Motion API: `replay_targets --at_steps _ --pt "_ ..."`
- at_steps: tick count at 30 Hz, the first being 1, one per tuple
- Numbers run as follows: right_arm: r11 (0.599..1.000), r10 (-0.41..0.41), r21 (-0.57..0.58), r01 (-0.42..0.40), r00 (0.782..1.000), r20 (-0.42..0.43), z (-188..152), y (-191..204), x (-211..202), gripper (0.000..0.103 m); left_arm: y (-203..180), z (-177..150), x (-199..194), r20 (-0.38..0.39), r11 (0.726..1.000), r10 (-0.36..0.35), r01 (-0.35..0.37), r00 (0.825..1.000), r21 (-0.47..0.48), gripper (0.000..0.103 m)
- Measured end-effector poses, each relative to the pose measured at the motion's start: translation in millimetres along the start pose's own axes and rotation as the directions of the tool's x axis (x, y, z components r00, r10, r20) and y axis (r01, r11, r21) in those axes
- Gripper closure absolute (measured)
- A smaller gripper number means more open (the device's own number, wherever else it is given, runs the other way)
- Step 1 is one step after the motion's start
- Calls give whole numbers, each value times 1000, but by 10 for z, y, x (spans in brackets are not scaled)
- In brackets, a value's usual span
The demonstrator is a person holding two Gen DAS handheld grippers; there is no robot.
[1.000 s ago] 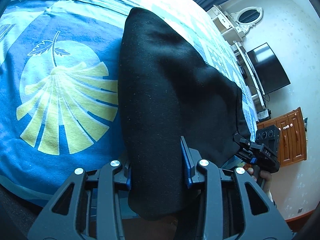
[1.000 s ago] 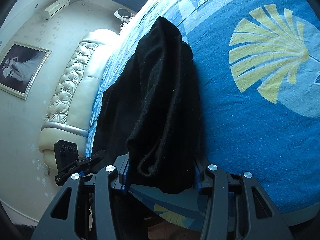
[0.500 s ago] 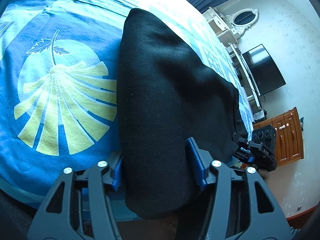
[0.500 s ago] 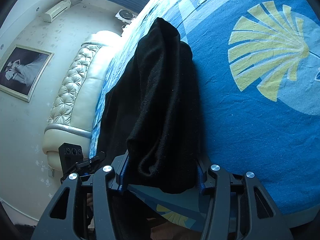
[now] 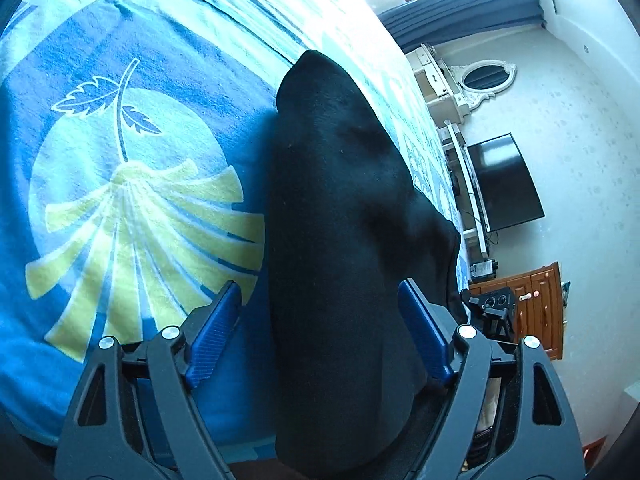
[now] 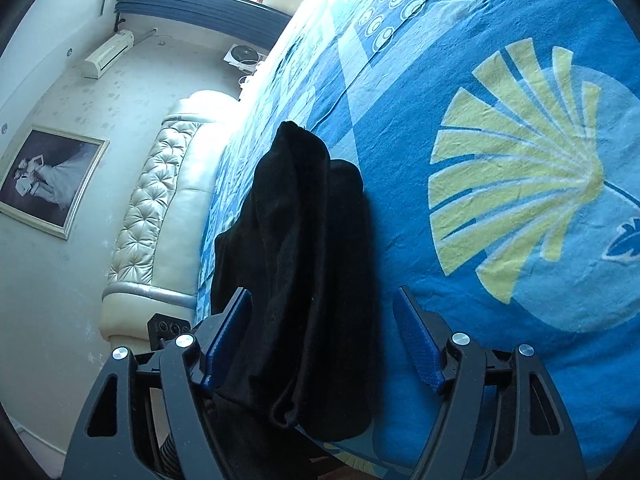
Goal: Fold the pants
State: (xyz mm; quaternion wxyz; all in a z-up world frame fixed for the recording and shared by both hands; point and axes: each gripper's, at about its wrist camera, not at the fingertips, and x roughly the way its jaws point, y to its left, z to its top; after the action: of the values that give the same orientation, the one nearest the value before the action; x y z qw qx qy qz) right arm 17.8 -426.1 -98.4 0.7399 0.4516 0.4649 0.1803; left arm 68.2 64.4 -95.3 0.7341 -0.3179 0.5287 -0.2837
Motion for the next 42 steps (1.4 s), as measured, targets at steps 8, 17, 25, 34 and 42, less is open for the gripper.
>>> replay_targets --at_steps 8,17,25,34,42 --pt "996 -52 -78 46 997 -65 30 219 416 54 -113 80 98 -7 996 60 -60 998 67 73" --pt "991 -23 -131 12 996 -88 -49 532 682 60 -98 46 -299 69 983 139 -146 988 110 76" --pt "997 17 -79 -24 996 -89 -78 350 770 61 -77 -34 -298 81 970 181 -191 980 152 74" --pt "997 18 -71 -24 996 -87 -78 354 791 61 -78 -78 -288 103 968 174 -190 979 164 73" --pt "997 11 -70 -17 997 -82 -87 361 803 61 -60 -109 -299 109 967 171 -188 979 170 72"
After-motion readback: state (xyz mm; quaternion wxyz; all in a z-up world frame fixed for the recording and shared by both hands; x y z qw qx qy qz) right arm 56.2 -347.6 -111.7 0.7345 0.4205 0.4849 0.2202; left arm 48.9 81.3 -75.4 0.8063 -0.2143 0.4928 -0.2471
